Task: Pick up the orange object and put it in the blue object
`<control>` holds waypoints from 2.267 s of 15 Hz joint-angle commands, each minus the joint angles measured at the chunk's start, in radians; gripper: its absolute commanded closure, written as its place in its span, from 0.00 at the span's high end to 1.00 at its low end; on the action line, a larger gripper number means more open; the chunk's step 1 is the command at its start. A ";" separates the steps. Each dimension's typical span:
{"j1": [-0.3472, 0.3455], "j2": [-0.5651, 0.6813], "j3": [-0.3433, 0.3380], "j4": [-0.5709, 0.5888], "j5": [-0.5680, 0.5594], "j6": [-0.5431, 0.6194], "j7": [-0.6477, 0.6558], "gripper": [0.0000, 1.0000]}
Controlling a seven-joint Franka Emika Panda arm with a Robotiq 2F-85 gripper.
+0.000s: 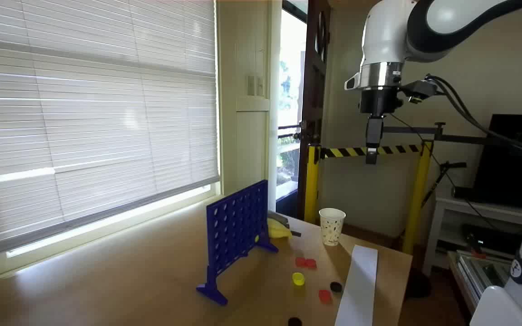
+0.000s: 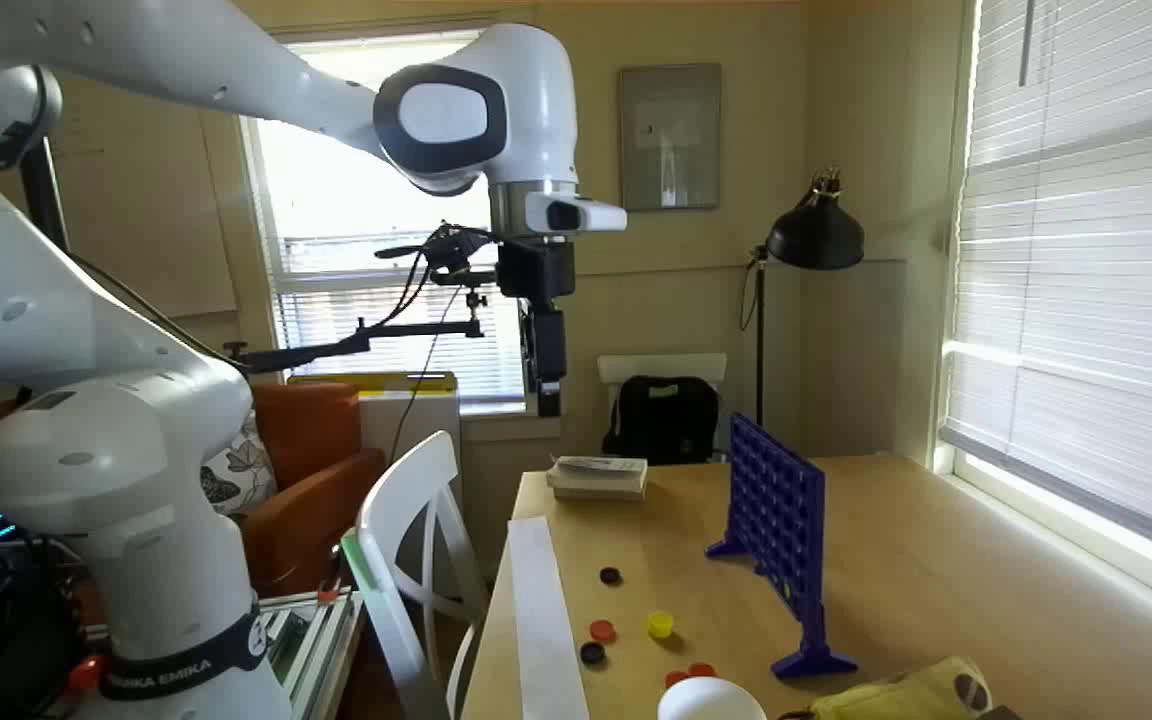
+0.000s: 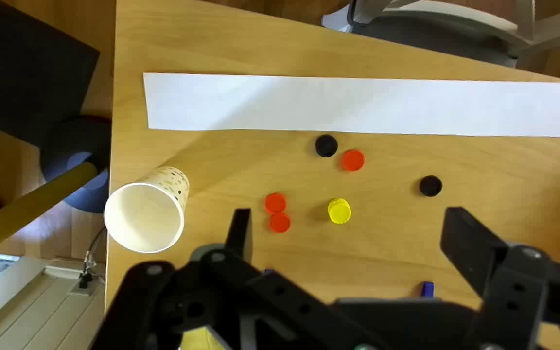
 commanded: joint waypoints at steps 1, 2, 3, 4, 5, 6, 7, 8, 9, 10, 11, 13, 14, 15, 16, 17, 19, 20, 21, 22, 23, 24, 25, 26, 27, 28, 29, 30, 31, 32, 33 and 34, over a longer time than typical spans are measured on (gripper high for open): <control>0.007 0.000 -0.006 0.002 -0.004 -0.002 0.003 1.00; 0.007 0.000 -0.006 0.002 -0.004 -0.002 0.003 1.00; 0.007 0.000 -0.006 0.002 -0.004 -0.002 0.003 1.00; 0.007 0.000 -0.006 0.002 -0.004 -0.002 0.003 1.00; 0.007 0.000 -0.006 0.002 -0.004 -0.002 0.003 1.00; 0.007 0.000 -0.006 0.002 -0.004 -0.002 0.003 1.00; 0.007 0.000 -0.006 0.002 -0.004 -0.002 0.003 1.00; 0.007 0.000 -0.006 0.002 -0.004 -0.002 0.003 1.00; 0.007 0.000 -0.006 0.002 -0.004 -0.002 0.003 1.00; 0.007 0.000 -0.006 0.002 -0.004 -0.002 0.003 1.00; 0.007 0.000 -0.006 0.002 -0.004 -0.002 0.003 1.00; 0.007 0.000 -0.006 0.002 -0.004 -0.002 0.003 1.00; 0.007 0.000 -0.006 0.002 -0.004 -0.002 0.003 1.00; 0.007 0.000 -0.006 0.002 -0.004 -0.002 0.003 1.00; 0.007 0.000 -0.006 0.002 -0.004 -0.002 0.003 1.00; 0.007 0.015 -0.004 -0.007 0.005 0.039 0.012 1.00; 0.009 0.052 0.001 -0.017 0.006 0.089 0.020 1.00; 0.006 0.077 0.006 -0.027 -0.001 0.129 0.028 1.00; 0.007 0.100 0.005 -0.033 0.004 0.163 0.031 1.00; 0.008 0.133 0.006 -0.039 0.005 0.200 0.032 1.00; 0.007 0.157 0.008 -0.045 0.004 0.235 0.039 1.00; 0.004 0.206 0.009 -0.053 0.004 0.305 0.049 1.00; 0.003 0.244 0.009 -0.051 0.005 0.350 0.058 1.00; -0.006 0.302 0.008 -0.042 0.008 0.407 0.087 1.00; -0.012 0.346 0.009 -0.035 0.011 0.449 0.121 1.00; -0.018 0.402 0.012 -0.022 0.016 0.488 0.172 1.00; -0.017 0.444 0.010 -0.012 0.023 0.512 0.199 1.00; -0.016 0.493 0.007 0.001 0.036 0.547 0.233 1.00; -0.013 0.538 0.003 0.017 0.055 0.571 0.264 1.00; -0.011 0.581 -0.002 0.035 0.076 0.598 0.289 1.00; -0.011 0.621 -0.003 0.052 0.081 0.617 0.320 1.00; -0.015 0.671 -0.006 0.073 0.068 0.648 0.366 1.00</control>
